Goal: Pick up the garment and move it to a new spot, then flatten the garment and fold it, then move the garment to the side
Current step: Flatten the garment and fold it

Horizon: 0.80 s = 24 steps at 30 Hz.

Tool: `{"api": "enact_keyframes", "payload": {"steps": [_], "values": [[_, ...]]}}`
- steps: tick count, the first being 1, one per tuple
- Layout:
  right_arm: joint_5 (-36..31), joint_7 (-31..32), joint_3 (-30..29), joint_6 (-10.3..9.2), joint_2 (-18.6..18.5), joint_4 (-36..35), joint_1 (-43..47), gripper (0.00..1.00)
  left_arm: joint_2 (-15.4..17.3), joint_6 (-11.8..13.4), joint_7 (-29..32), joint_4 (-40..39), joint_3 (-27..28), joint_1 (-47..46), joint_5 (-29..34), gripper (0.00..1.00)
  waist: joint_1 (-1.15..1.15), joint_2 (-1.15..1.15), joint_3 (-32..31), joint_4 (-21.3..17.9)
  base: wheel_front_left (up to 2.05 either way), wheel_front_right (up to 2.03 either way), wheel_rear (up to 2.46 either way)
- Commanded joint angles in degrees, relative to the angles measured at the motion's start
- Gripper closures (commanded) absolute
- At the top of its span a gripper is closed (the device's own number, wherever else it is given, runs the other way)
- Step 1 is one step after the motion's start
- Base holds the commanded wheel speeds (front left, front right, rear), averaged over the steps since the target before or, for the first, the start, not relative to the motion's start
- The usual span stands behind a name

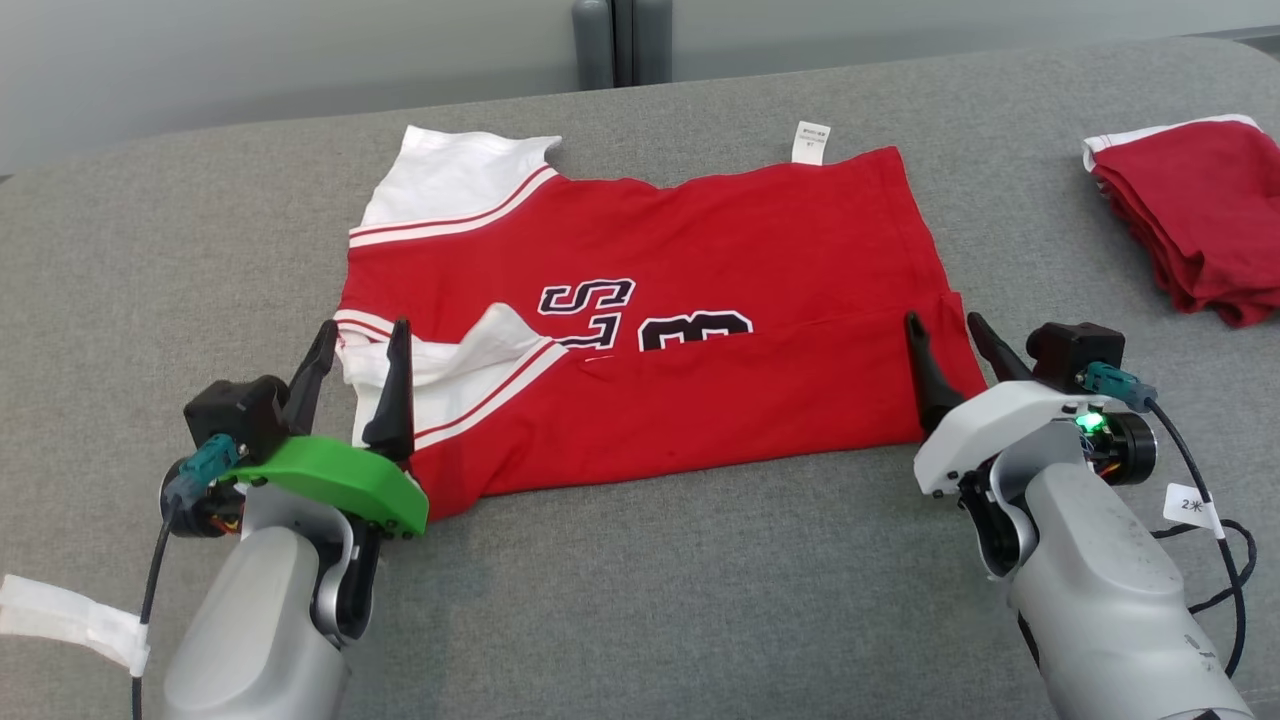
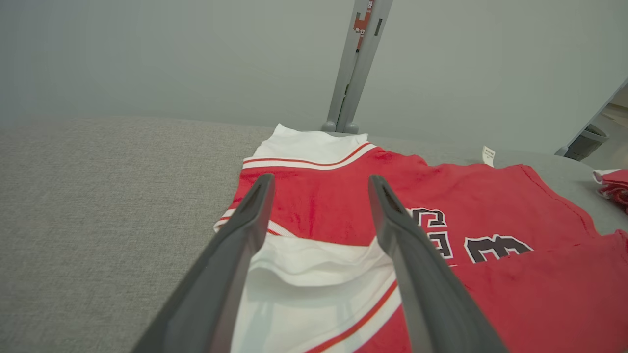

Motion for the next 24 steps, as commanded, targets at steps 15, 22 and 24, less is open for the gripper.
{"api": "enact_keyframes", "payload": {"steps": [15, 22, 24], "values": [[-11.23, -0.53, -8.04, -0.06, -0.30, -16.59, 11.73, 0.00, 3.56, -0.10, 2.32, -5.33, -2.58, 12.73, -4.54, 0.00, 0.00, 0.00, -2.85, 1.10, 0.00, 0.00, 0.00], [-12.28, 0.73, -7.75, -0.06, -0.29, -20.15, 15.38, 0.00, 3.31, 1.06, 10.04, -4.26, -1.65, 15.24, -9.13, 0.00, 0.00, 0.00, -2.30, 1.08, 0.00, 0.00, 0.00], [-12.18, 1.28, -7.44, -0.06, -0.31, -20.91, 15.59, 0.00, 3.24, 1.49, 11.58, -3.61, -1.32, 15.09, -10.27, 0.00, 0.00, 0.00, -1.80, 0.87, 0.00, 0.00, 0.00]]}}
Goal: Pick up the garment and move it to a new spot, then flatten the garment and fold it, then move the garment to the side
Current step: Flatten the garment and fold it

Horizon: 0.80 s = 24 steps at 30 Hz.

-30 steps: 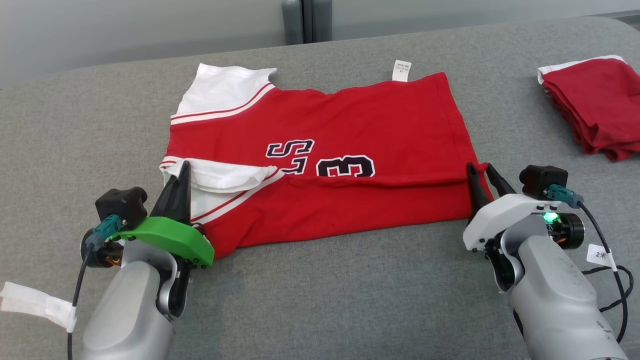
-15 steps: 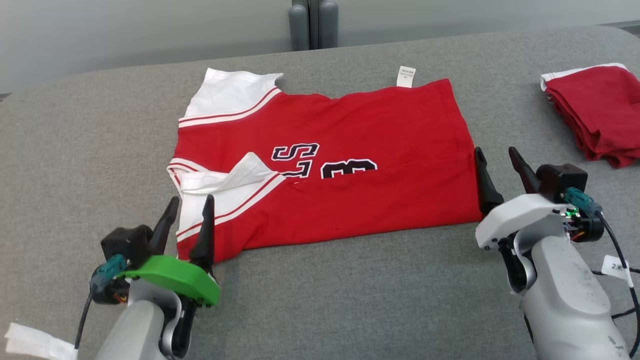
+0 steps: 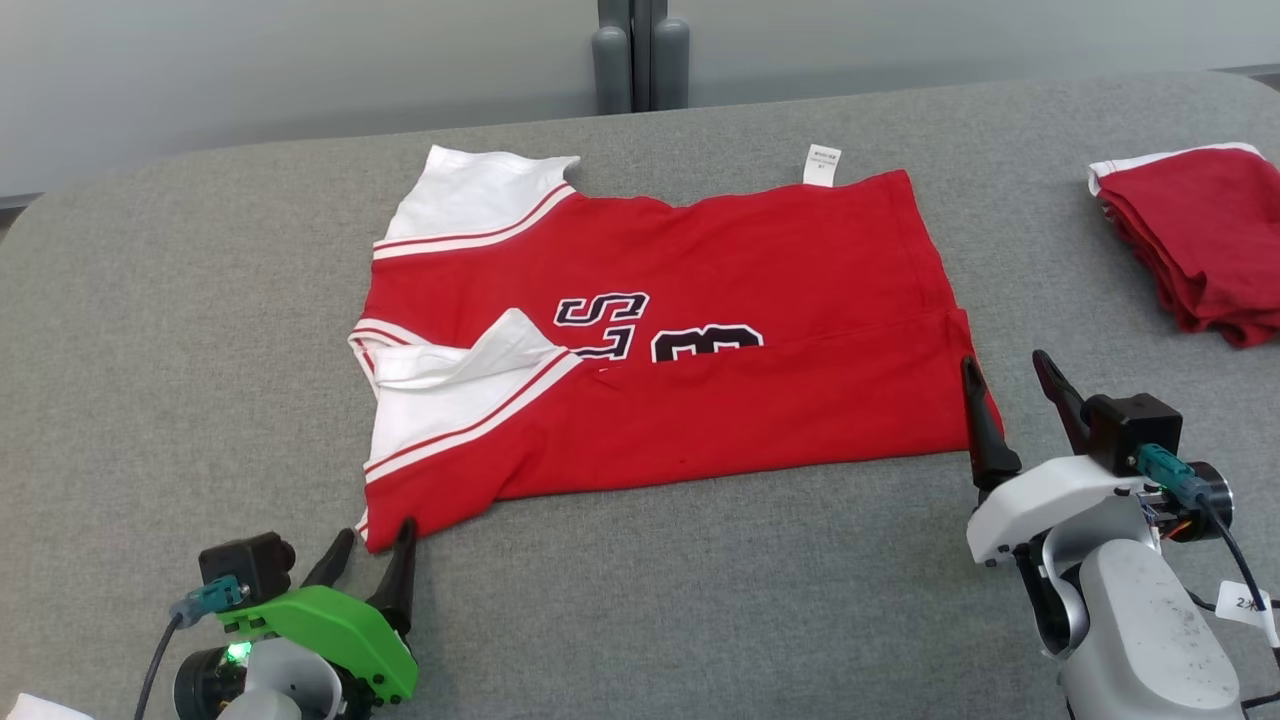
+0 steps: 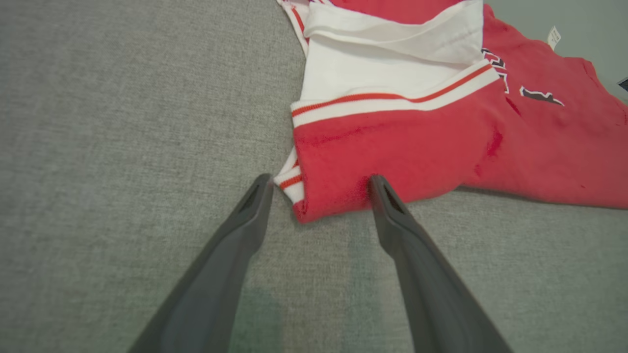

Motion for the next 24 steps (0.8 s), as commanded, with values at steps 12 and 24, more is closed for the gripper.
{"api": "enact_keyframes", "payload": {"steps": [12, 24], "values": [[-0.89, 3.65, 0.32, -0.06, -0.26, -1.74, 0.98, 0.00, -1.36, 0.11, 3.10, 1.26, 1.03, -1.90, -4.31, 0.97, 0.00, 0.00, 2.00, -1.00, 0.00, 0.00, 0.00], [-2.87, 10.15, -2.82, -0.06, -0.25, 8.24, -3.62, 0.00, -0.21, 0.23, -1.50, -3.74, 0.45, -3.29, -1.66, 1.00, 0.00, 0.00, 2.13, 0.54, 0.00, 0.00, 0.00]]}}
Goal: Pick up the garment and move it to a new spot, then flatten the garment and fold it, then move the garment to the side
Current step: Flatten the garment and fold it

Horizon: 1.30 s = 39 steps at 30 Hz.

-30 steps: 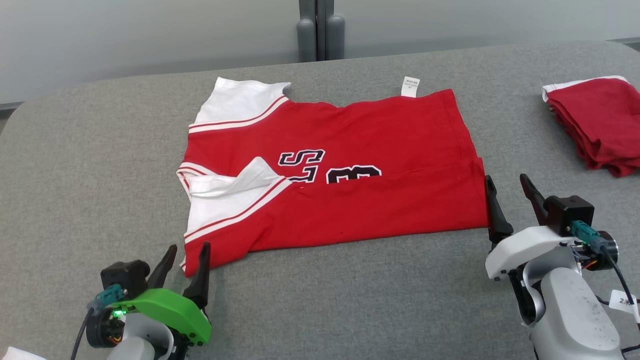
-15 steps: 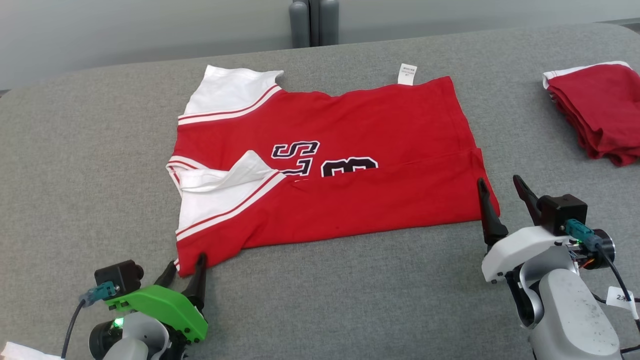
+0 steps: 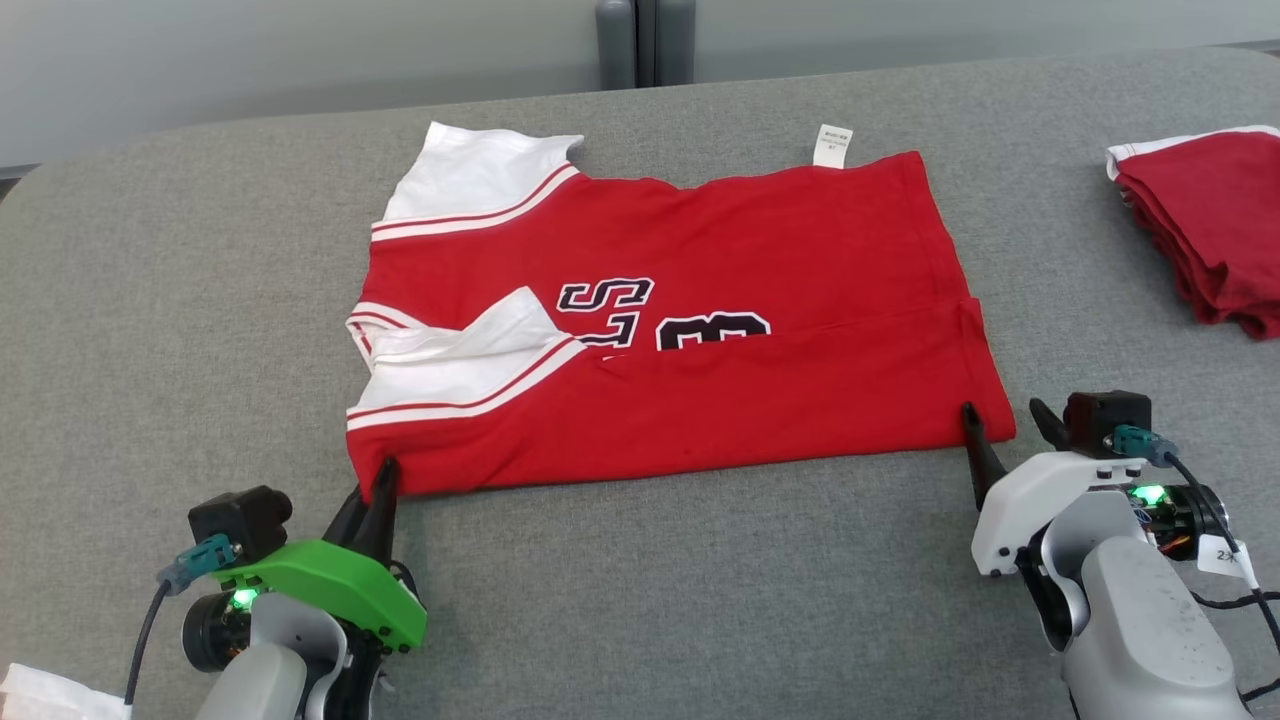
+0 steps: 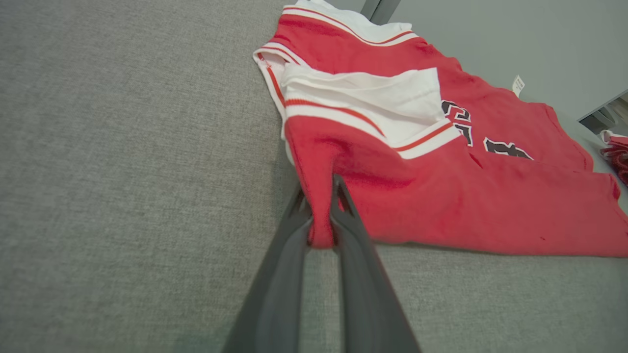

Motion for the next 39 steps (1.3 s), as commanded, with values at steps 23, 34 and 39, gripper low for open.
{"api": "enact_keyframes", "payload": {"steps": [23, 34, 39], "values": [[7.72, 0.78, 1.77, -0.06, -0.27, -0.49, 0.36, 1.00, 6.41, 3.49, 4.22, -20.34, -0.92, 8.80, 0.73, 1.00, 0.00, 0.00, -4.98, -0.36, 0.00, 0.00, 0.00], [9.25, 9.30, -1.31, -0.07, -0.28, -19.60, 19.03, 1.00, 8.55, 8.12, 8.27, -30.05, -0.89, 22.36, -1.73, 1.00, 0.00, 0.00, -7.47, -0.71, 0.00, 0.00, 0.00], [9.10, 12.09, -1.58, -0.07, -0.28, -22.94, 23.48, 1.00, 7.76, 8.41, 9.30, -28.71, -1.77, 24.81, -2.88, 1.00, 0.00, 0.00, -7.93, -1.09, 0.00, 0.00, 0.00]]}}
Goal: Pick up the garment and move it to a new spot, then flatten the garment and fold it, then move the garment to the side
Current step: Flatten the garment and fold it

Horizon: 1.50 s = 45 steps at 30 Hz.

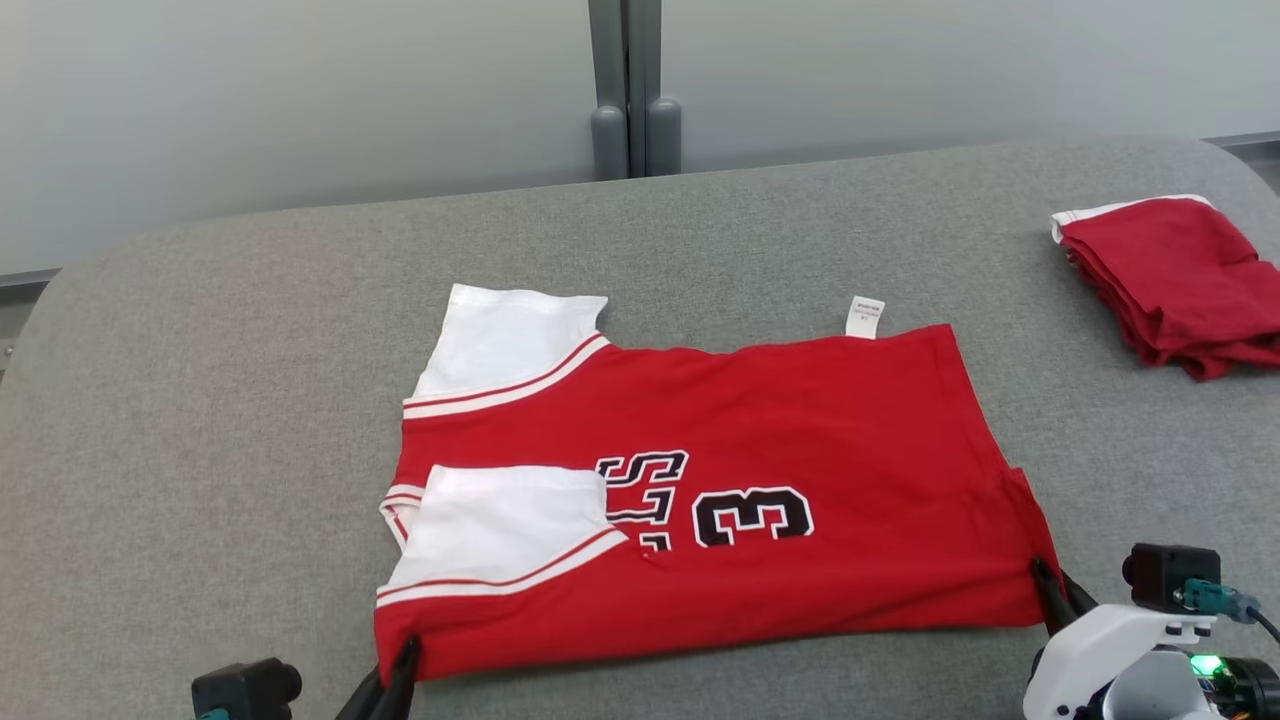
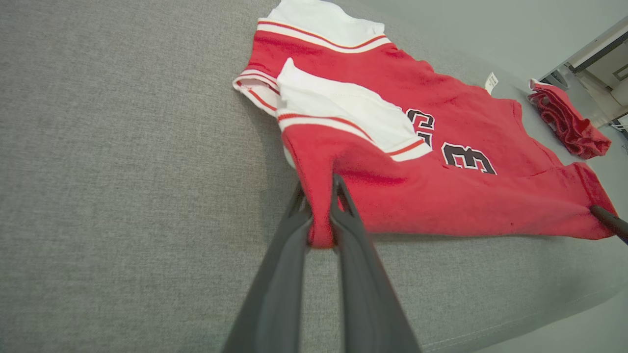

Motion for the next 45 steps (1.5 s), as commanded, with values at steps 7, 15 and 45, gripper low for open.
{"api": "enact_keyframes", "payload": {"steps": [7, 15, 45], "values": [[0.60, -0.39, -1.29, -0.09, -0.32, 1.81, 2.03, 0.00, -0.39, -0.30, -1.72, 5.07, 0.01, -0.02, 0.23, 0.00, 0.00, 0.00, -0.39, -0.27, 0.00, 0.00, 0.00], [-0.59, -2.63, -2.03, -0.08, -0.28, 0.53, 0.86, 0.00, 1.48, -1.11, -2.69, 6.95, 0.38, -3.51, 2.10, 0.00, 0.00, 0.00, -0.26, -0.60, 0.00, 0.00, 0.00], [-5.20, -1.86, 8.82, -0.08, -0.27, -4.74, -23.41, 0.00, 18.42, -9.76, 19.47, 24.19, -15.92, -62.75, -0.19, 0.00, 0.00, 0.00, 23.95, -11.79, 0.00, 0.00, 0.00]]}}
